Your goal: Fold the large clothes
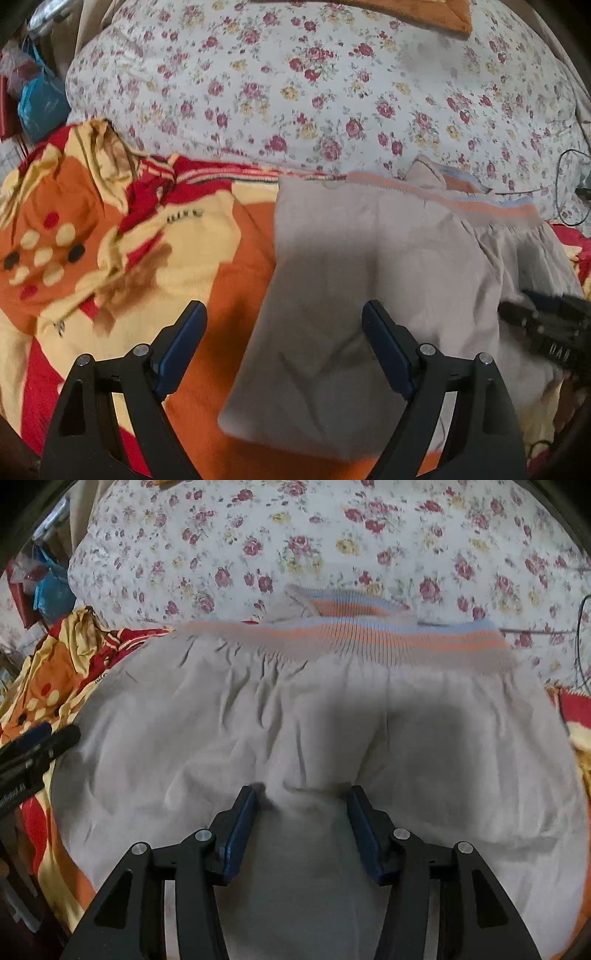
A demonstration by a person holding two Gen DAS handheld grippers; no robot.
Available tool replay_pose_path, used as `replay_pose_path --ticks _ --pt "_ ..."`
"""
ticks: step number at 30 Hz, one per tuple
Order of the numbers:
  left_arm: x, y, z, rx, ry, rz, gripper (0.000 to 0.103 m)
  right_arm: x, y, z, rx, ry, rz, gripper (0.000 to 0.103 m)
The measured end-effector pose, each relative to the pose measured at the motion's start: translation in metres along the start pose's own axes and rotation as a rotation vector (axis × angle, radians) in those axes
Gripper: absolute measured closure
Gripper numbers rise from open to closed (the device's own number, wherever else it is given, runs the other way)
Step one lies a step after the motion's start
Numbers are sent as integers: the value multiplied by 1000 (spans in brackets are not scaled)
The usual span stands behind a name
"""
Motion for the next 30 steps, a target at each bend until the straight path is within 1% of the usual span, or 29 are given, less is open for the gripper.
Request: replay_pose_path --ticks 1,4,8,10,14,17,20,24,27,30 --pt "1 -1 2 -5 -7 10 17 -8 -3 -2 -11 20 9 51" --pt "4 -5 3 -47 -20 56 17 -23 -13 -10 -26 64 -14 51" --pt "10 -10 1 -77 -23 71 17 -23 -32 -23 -39 90 -39 51" --pt "15 -12 1 -85 -33 76 17 -13 -41 -27 -56 86 -29 51" --pt "24 -20 -1 -111 -51 106 17 24 -53 -37 -57 57 3 51" --pt "32 -25 -4 -120 -63 100 17 53 -62 -44 -65 31 27 49" --pt "38 -26 -5 -115 -76 98 17 67 -63 -48 -60 17 49 48" --pt "38 -25 -6 -93 -74 90 17 51 -64 -52 -70 21 36 50" --pt "38 -26 -7 -100 -75 94 17 30 -59 -50 -59 55 3 50" --pt "39 -26 -7 -105 -76 95 17 22 -58 -48 -49 69 -14 49"
Point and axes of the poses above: each gripper's, at about its wrist camera, not at the fingertips, and x roughly the way its jaws point, y to its right, z to its underside, the point moved 4 cm from there along x, roughly the way its jaws point, and after that the axes turned 15 degrees about x, right-handed, at the moved point
